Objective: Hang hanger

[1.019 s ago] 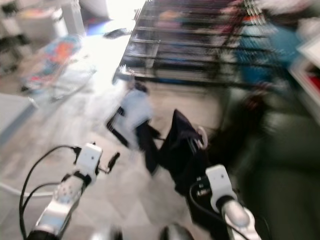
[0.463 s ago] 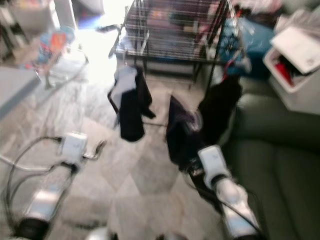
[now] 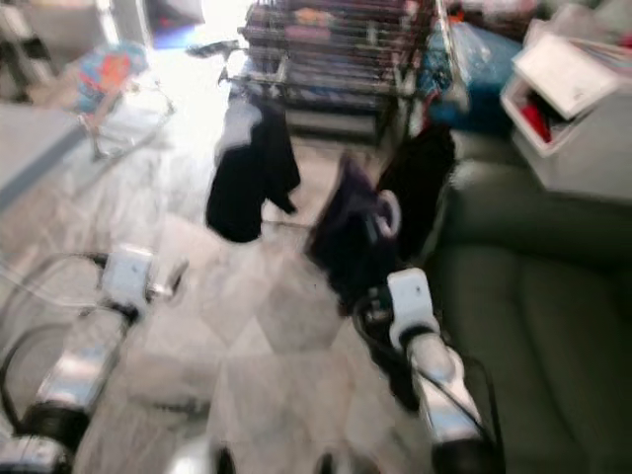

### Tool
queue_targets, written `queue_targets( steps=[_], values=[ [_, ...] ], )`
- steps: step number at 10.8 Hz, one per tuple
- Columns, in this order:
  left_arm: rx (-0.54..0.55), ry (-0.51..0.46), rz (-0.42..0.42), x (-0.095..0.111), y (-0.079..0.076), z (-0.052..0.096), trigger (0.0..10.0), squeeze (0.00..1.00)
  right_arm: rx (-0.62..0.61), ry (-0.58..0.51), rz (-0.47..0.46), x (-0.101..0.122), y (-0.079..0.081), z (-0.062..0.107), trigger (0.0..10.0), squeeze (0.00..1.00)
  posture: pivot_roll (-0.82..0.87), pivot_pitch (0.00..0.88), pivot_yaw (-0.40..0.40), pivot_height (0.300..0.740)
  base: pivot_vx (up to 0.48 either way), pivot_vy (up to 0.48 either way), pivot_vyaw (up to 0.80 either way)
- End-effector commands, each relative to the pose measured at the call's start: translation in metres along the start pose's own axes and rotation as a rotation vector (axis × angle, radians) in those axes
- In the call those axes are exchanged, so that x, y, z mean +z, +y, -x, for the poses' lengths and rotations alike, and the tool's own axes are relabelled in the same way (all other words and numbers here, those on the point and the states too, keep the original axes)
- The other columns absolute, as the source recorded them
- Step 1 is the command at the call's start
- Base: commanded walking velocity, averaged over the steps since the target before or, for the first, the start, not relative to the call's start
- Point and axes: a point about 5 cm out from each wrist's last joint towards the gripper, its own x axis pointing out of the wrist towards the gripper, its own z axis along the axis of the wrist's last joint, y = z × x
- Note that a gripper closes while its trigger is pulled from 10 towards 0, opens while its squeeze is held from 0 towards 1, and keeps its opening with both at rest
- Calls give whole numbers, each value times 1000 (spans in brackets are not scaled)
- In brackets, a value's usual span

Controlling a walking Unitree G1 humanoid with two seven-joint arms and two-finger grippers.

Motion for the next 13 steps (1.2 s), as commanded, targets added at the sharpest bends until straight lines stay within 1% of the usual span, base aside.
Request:
queue_targets(
  steps=[1,2,3,4,5,6,7,8,9,10,11,12,13],
  values=[
    [-9,17,-29,-5,-2,-1,10000,0,-36,-93,-10,17,-8,-6,10000,0,-8,0,-48,740,0,0,0],
    [-25,18,-30,-4,0,-4,10000,0,-44,-96,-46,19,-9,-10,10000,0,4,0,-73,740,0,0,0],
    [-60,37,-22,-8,-3,-7,10000,0,9,-120,-10,26,0,-16,10000,0,14,0,-92,740,0,0,800],
    [-98,22,-17,-9,-7,-7,10000,0,35,-122,-13,28,8,-20,10000,0,17,0,-97,740,0,0,800],
    [-71,17,-47,-6,-9,-9,10000,0,44,-131,-13,30,13,-21,10000,0,16,0,-98,740,0,0,800],
    [-60,-13,-19,-3,-10,-9,10000,0,60,-152,-19,34,17,-20,10000,0,3,0,-93,740,0,0,800],
    [-45,-22,-17,-7,-13,-4,10000,0,90,-154,-16,31,22,-15,10000,0,-2,0,-100,740,0,0,800],
    [-53,-5,-7,-15,-18,1,10000,0,119,-131,-19,20,27,-7,10000,0,-13,0,-95,740,0,0,800],
    [-40,-11,-19,-15,-18,0,10000,0,116,-144,-38,22,26,-7,10000,0,-18,0,-84,740,0,0,800],
    [-15,-42,-28,-8,-18,-2,10000,0,118,-168,-45,29,25,-10,10000,0,-12,0,-77,740,0,0,800],
    [-12,-79,-26,0,-22,-4,10000,0,122,-175,-41,32,25,-13,10000,0,-5,0,-81,740,0,0,800],
    [-12,-97,-2,4,-25,-2,10000,0,152,-199,-31,39,31,-15,10000,0,-10,0,-83,740,0,0,800],
    [-15,-102,5,4,-28,0,10000,0,161,-204,-37,40,32,-14,10000,0,-9,0,-82,740,0,0,800]
  ],
)
